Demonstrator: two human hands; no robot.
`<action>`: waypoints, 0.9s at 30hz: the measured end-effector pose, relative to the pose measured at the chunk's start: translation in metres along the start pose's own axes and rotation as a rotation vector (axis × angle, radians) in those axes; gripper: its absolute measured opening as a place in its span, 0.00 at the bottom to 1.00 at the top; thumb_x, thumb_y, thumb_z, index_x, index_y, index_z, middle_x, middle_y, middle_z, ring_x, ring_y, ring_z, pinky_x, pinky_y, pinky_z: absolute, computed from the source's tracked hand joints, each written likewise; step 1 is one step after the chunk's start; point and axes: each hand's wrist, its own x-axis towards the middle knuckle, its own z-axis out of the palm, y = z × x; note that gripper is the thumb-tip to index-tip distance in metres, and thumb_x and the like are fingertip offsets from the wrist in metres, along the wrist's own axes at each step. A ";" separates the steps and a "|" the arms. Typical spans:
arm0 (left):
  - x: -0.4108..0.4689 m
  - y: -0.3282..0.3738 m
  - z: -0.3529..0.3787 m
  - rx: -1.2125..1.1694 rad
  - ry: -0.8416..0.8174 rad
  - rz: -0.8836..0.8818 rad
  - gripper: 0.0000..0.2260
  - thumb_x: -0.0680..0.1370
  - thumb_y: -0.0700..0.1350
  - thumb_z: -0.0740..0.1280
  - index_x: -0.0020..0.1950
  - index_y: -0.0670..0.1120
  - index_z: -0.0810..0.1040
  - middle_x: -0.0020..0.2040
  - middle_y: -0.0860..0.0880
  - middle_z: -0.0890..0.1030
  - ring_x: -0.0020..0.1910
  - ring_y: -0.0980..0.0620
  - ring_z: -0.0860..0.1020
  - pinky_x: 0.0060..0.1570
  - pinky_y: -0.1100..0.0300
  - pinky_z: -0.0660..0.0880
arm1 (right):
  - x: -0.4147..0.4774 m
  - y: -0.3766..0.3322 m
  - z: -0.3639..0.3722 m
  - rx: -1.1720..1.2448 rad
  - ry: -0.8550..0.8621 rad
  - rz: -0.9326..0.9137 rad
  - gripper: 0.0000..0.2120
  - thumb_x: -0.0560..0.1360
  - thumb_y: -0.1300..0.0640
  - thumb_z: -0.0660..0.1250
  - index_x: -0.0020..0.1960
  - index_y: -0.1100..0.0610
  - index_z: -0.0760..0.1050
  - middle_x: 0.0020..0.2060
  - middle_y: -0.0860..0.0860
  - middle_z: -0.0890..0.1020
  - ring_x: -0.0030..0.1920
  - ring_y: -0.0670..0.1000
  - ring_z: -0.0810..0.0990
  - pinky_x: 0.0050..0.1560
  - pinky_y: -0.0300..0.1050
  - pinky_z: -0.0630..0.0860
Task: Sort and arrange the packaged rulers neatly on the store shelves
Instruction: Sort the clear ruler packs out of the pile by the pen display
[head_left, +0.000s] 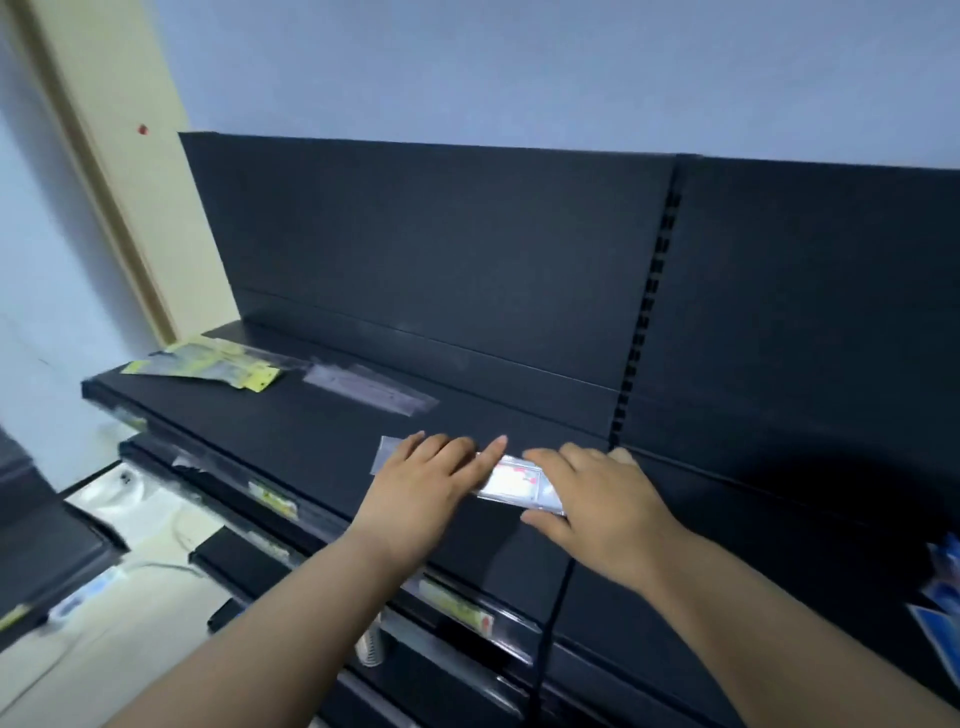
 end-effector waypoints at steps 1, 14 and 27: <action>-0.007 -0.017 -0.002 0.010 -0.006 -0.011 0.45 0.56 0.36 0.77 0.71 0.49 0.64 0.50 0.51 0.80 0.47 0.48 0.80 0.54 0.51 0.77 | 0.014 -0.014 0.003 -0.021 0.005 -0.020 0.28 0.77 0.38 0.56 0.73 0.47 0.57 0.61 0.47 0.73 0.60 0.51 0.73 0.59 0.47 0.62; -0.010 -0.161 0.041 0.046 -0.168 -0.194 0.44 0.52 0.35 0.78 0.68 0.49 0.73 0.60 0.47 0.80 0.58 0.48 0.80 0.56 0.50 0.75 | 0.167 -0.080 0.056 0.090 -0.036 0.000 0.23 0.79 0.40 0.53 0.71 0.48 0.60 0.60 0.47 0.75 0.59 0.50 0.74 0.60 0.48 0.65; 0.038 -0.294 0.102 -0.090 -0.493 -0.181 0.36 0.76 0.32 0.54 0.78 0.55 0.41 0.78 0.52 0.42 0.77 0.54 0.43 0.75 0.57 0.43 | 0.320 -0.086 0.123 0.103 -0.227 0.213 0.20 0.79 0.42 0.56 0.66 0.51 0.66 0.60 0.52 0.75 0.59 0.55 0.74 0.58 0.51 0.67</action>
